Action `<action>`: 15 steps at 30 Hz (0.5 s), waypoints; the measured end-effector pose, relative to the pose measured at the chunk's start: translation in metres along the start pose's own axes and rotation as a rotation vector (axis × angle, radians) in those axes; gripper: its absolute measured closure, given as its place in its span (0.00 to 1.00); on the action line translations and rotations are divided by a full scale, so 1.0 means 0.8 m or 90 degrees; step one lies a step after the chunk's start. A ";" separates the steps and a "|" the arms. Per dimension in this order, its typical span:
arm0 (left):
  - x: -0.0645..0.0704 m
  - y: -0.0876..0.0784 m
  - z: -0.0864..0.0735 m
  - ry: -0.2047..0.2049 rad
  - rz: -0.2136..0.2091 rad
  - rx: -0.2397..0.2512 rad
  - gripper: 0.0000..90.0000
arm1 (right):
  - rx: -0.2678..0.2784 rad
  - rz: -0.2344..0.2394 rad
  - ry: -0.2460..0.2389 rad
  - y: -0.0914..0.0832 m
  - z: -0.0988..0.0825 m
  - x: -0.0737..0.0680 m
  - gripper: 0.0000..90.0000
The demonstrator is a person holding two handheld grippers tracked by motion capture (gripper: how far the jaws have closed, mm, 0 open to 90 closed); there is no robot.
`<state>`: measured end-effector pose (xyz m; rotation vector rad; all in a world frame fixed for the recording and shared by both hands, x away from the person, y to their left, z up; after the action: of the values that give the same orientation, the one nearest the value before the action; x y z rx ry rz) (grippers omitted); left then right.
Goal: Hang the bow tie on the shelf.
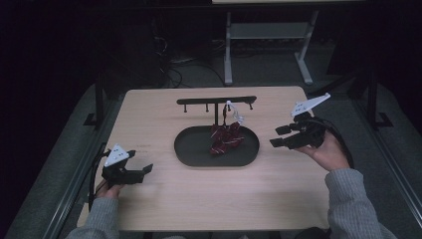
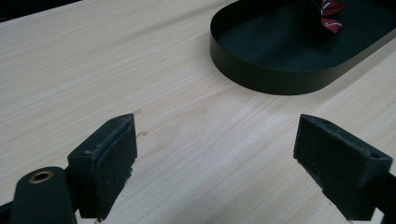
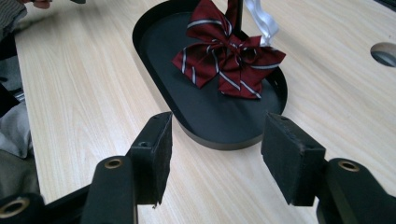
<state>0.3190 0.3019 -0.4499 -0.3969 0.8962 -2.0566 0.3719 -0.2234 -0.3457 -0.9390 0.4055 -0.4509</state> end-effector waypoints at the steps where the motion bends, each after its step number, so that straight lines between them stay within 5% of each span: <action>1: 0.000 0.000 0.000 -0.001 0.000 -0.001 0.14 | -0.001 0.001 0.002 0.001 -0.002 0.000 0.47; 15: 0.000 0.000 0.000 -0.002 0.000 0.000 0.14 | -0.022 0.002 0.025 0.016 -0.026 0.002 0.46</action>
<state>0.3189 0.3021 -0.4500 -0.4001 0.8945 -2.0551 0.3645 -0.2319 -0.3675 -0.9640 0.4510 -0.4617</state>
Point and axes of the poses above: each handheld gripper's, and its own axes: y roughly forward along the jaws, z roughly out of its top, x roughly to its right, the point moved 2 cm from there along y, roughly forward along the jaws, and after that the axes turned 13 degrees about -x, right-handed, at the moved point
